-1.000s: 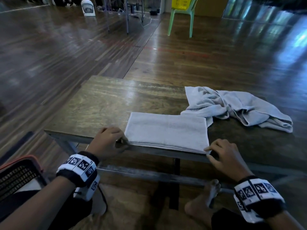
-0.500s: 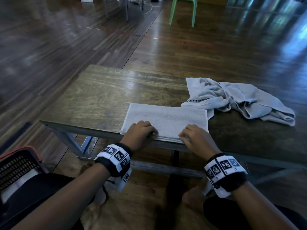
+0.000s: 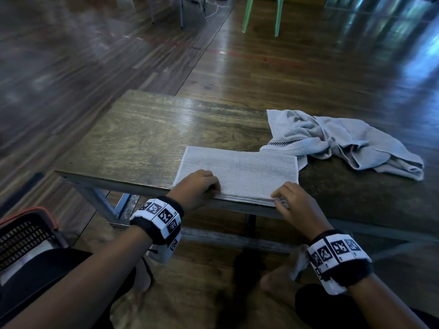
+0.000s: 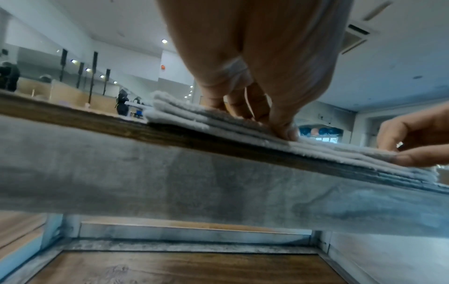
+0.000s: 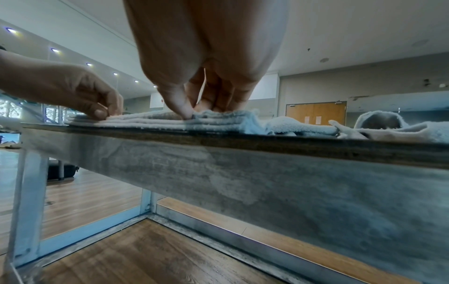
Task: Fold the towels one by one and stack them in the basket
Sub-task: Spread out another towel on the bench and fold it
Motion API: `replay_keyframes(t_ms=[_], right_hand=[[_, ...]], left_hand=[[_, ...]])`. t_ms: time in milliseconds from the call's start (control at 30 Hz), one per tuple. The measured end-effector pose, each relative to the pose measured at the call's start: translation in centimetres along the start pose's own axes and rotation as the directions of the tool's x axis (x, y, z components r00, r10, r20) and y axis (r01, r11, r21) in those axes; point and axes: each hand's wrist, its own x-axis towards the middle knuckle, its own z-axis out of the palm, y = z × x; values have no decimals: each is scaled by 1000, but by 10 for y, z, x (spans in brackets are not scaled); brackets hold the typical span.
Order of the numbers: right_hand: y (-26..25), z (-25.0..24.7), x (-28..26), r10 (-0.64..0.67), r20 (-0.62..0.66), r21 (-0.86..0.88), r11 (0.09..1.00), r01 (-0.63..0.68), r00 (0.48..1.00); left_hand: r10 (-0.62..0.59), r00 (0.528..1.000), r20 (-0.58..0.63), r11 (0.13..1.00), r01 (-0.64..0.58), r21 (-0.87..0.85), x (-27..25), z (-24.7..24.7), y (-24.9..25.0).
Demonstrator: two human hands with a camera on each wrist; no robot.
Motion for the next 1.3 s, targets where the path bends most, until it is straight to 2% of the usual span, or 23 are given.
replay_keyframes(t_ms=[133, 233, 300, 467, 533, 633, 700, 767, 1067, 1167, 1233, 1300], right_hand=[[5, 0, -5, -34, 4, 34, 999, 34, 999], [5, -5, -8, -46, 22, 12, 999, 46, 999], [4, -9, -6, -34, 20, -10, 999, 35, 999], [-21, -7, 30, 26, -86, -101, 994, -35, 996], [-37, 2, 48, 65, -91, -94, 993, -73, 994], [-44, 21, 66, 188, 89, -123, 977, -177, 978], [-38, 31, 70, 277, 230, -171, 955, -242, 933], [-32, 35, 71, 313, 280, -211, 942, -260, 908], [16, 21, 54, 488, 243, -250, 866, -432, 838], [23, 13, 52, 532, 256, -312, 836, -452, 807], [20, 9, 56, 544, 240, -350, 821, -450, 804], [12, 6, 67, 518, 207, -362, 828, -427, 830]], left_hand=[[49, 997, -57, 999, -48, 17, -3, 2, -4], [152, 986, -66, 985, -146, 89, -9, 6, -8], [164, 983, -88, 979, -151, 138, -10, 6, -10], [59, 975, -212, 981, -17, 194, 7, 5, 10], [-44, 981, -188, 977, 82, 198, 21, 10, 19], [-193, 979, -63, 953, 202, 226, 35, 21, 25], [-249, 968, 20, 935, 235, 266, 38, 28, 24], [-289, 956, 56, 916, 259, 307, 38, 33, 19], [-428, 903, -26, 861, 417, 290, 20, 18, -17], [-488, 873, -13, 837, 472, 278, 12, 11, -25], [-532, 847, 9, 817, 510, 267, 5, 5, -29], [-571, 821, 21, 799, 549, 246, -1, -1, -30]])
